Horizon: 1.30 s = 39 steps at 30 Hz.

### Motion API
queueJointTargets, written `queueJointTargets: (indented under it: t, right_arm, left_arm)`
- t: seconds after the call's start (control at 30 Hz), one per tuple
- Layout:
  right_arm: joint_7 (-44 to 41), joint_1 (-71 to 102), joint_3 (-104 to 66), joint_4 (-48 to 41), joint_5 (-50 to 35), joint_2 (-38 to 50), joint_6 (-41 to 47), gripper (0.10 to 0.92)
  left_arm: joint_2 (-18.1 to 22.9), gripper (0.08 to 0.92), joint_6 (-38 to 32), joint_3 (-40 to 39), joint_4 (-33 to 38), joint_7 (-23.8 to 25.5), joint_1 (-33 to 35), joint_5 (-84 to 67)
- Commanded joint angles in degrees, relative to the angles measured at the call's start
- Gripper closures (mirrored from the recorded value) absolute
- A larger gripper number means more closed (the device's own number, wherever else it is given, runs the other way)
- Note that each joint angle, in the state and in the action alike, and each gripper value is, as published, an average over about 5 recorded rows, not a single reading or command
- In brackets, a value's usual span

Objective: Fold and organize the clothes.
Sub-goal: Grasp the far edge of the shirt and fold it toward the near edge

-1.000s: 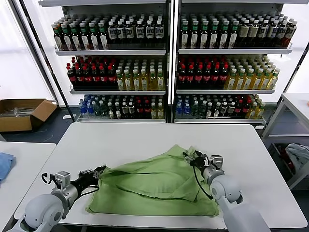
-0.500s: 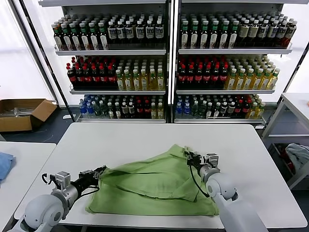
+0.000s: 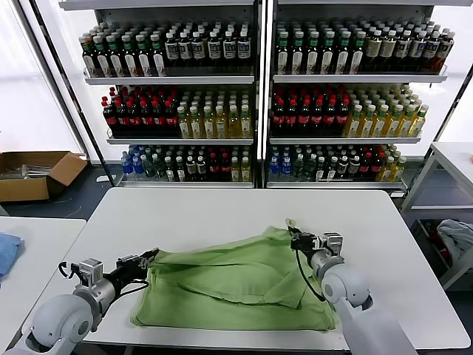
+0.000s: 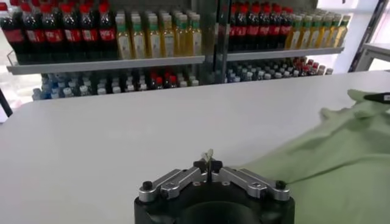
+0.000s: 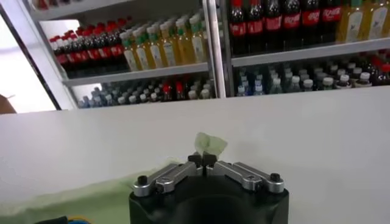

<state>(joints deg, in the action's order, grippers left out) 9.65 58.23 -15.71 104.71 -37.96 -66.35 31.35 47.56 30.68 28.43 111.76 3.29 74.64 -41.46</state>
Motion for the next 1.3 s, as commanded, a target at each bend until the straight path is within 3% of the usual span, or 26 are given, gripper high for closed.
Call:
queueJointTargets:
  t: [0.03, 0.5, 0.73, 1.13, 1.3]
  right_arm:
    - [1.07, 11.23, -4.38, 14.88, -1.86, 2.13, -0.02, 0.919]
    - [-1.15, 34.1, -11.41, 23.05, 4.66, -2.08, -0.97, 0.919]
    - [-1.48, 33.76, -12.35, 20.23, 8.53, -2.41, -1.26, 0.889]
    - [-5.99, 26.72, -24.35, 16.38, 3.49, 2.43, -5.0, 0.568]
    - [-10.1, 27.38, -27.77, 14.57, 8.18, 2.0, -13.07, 0.421]
  left_arm:
    - [0.04, 0.914, 0.03, 0.98, 1.15, -0.4, 0.88, -0.18]
    - [4.01, 0.914, 2.32, 7.8, 7.68, -2.34, 11.95, 0.58]
    - [5.99, 0.886, 2.37, 6.91, 7.15, -2.85, 13.86, 3.81]
    - [5.65, 0.568, 2.37, 16.51, 11.62, -3.96, 19.12, 3.62]
    - [9.35, 0.421, 1.55, 14.66, 14.11, -10.59, 18.9, 1.68]
